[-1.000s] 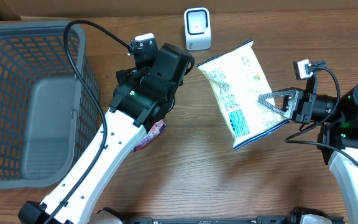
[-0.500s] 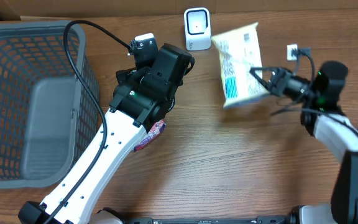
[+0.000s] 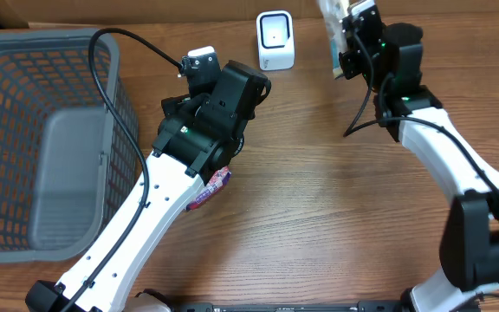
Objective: Scan the item barcode
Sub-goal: 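Carry the lifted snack bag toward the white scanner, then hold the snack bag's barcode against the scanner window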
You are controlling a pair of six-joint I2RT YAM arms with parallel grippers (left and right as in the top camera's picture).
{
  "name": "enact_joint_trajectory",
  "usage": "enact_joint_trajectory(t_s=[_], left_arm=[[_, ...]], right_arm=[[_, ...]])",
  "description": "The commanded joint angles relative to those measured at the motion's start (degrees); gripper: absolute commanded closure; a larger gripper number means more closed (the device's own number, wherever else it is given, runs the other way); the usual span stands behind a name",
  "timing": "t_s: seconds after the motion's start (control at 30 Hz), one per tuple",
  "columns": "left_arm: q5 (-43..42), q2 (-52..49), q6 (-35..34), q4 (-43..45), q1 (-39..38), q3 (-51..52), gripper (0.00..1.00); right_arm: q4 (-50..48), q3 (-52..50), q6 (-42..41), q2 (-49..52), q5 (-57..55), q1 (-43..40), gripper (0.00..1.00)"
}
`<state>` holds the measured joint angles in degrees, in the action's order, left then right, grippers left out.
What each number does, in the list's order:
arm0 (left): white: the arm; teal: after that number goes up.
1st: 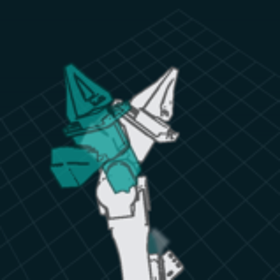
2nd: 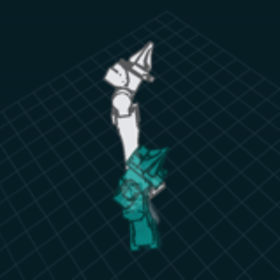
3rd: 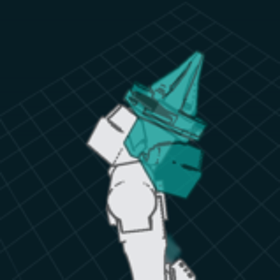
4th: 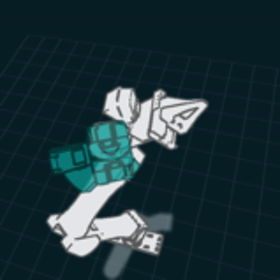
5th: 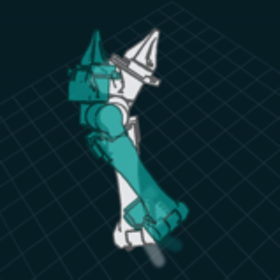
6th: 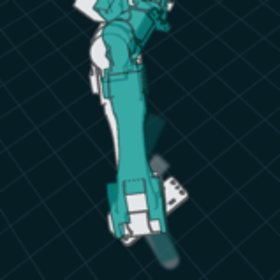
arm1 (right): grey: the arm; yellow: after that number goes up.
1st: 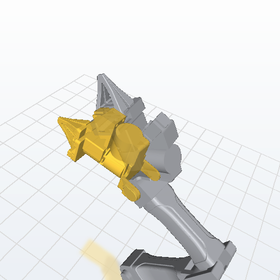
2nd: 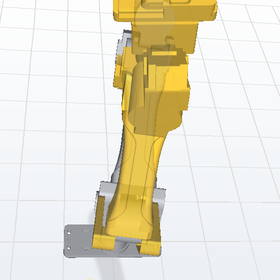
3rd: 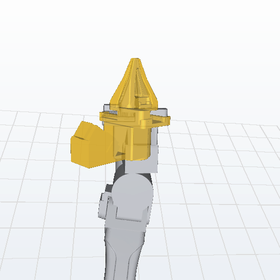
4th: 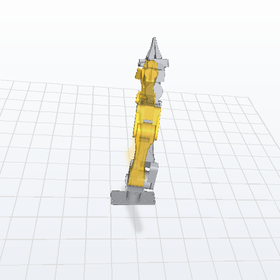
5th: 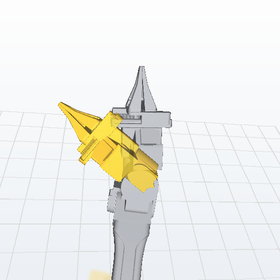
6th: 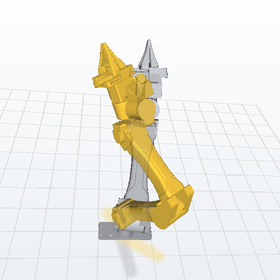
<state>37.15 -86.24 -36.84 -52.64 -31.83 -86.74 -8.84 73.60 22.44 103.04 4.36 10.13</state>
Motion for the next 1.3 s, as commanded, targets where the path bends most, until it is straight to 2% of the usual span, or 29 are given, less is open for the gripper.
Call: enact_joint_trajectory(t_s=[0.0,0.13,0.33,0.53,0.8,1.27], left_arm=[[1.6,1.0,1.1,0.1,0.0,-1.2,0.00],[1.6,1.0,1.1,0.1,0.0,-1.2,0.00],[1.6,1.0,1.1,0.1,0.0,-1.2,0.00],[1.6,1.0,1.1,0.1,0.0,-1.2,0.00],[1.6,1.0,1.1,0.2,0.0,-1.2,0.00],[1.6,1.0,1.1,0.1,0.0,-1.2,0.00]], right_arm=[[-6.3,1.6,15.2,4.9,-12.2,0.9,0.96],[-15.8,3.4,24.0,9.9,-15.9,3.8,0.96],[-16.7,8.1,36.5,16.6,-20.6,7.4,0.96],[-20.2,8.5,46.4,19.5,-22.9,9.2,0.96],[-30.1,8.5,68.0,24.9,-26.2,10.1,0.96],[-28.0,8.5,74.3,28.9,-32.9,15.3,0.96]])
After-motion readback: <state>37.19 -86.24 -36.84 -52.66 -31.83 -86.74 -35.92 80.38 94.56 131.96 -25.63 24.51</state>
